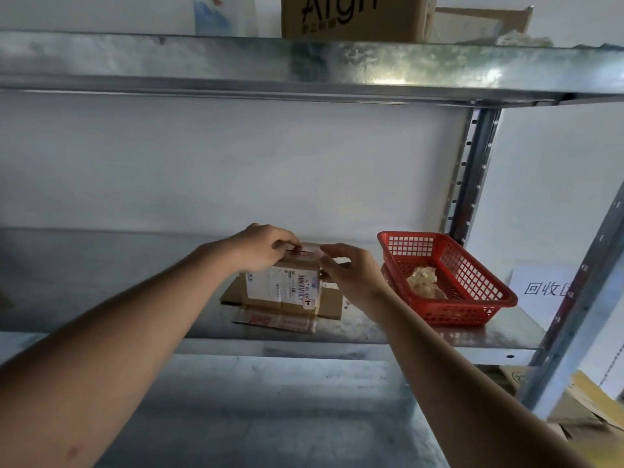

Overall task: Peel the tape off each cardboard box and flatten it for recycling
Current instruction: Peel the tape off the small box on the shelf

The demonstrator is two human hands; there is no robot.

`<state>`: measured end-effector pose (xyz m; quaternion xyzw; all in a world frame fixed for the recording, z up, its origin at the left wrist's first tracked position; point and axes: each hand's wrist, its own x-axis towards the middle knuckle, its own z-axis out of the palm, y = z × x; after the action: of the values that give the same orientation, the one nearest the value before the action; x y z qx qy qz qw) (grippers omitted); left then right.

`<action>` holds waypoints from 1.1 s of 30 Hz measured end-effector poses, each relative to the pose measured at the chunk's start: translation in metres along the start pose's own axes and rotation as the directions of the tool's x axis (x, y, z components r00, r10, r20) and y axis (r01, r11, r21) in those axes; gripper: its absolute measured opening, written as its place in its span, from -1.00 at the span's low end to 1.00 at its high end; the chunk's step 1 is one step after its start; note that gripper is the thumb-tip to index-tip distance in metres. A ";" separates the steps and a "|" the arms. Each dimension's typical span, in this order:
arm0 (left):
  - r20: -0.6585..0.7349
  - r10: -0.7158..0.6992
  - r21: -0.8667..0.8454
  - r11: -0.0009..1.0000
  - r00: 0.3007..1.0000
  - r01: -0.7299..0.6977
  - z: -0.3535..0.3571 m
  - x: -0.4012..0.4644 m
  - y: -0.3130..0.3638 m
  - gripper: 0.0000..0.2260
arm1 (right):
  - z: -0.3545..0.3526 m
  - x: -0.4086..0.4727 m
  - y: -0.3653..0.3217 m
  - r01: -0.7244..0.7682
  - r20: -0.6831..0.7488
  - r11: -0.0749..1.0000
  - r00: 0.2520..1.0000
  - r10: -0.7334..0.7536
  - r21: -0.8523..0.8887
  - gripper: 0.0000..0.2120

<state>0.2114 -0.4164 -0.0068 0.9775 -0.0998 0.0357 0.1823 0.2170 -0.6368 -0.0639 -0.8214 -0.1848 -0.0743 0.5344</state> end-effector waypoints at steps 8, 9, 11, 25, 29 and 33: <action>-0.028 0.008 -0.213 0.977 1.000 -0.014 0.006 0.006 -0.022 -0.76 | 0.016 0.004 0.010 -0.051 -0.069 0.965 0.995 0.071 0.257 -0.82; -0.026 0.011 -0.247 0.969 1.000 -0.017 0.006 0.007 -0.025 -0.76 | 0.018 0.003 0.012 -0.044 -0.082 0.964 0.994 0.068 0.264 -0.80; -0.025 0.019 -0.318 0.948 1.000 -0.026 0.008 0.007 -0.030 -0.76 | 0.023 -0.001 0.013 -0.029 -0.115 0.965 0.992 0.061 0.261 -0.79; -0.020 0.049 -0.430 0.901 0.999 -0.053 0.012 0.007 -0.034 -0.68 | 0.046 -0.017 0.013 0.103 -0.394 0.958 0.896 -0.206 -0.268 -0.89; 0.002 0.033 -0.423 0.906 0.999 -0.029 0.009 0.006 -0.031 -0.73 | 0.041 -0.011 0.009 0.124 -0.341 0.917 0.903 -0.263 -0.379 -0.93; -0.017 0.033 -0.424 0.905 0.999 -0.037 0.010 0.005 -0.031 -0.74 | 0.037 -0.006 0.008 0.166 -0.246 0.891 0.925 -0.289 -0.422 -0.96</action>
<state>0.2227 -0.3927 -0.0261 0.9124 -0.1218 0.0210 0.3901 0.2115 -0.6082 -0.0885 -0.8629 -0.1781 -0.2975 0.3676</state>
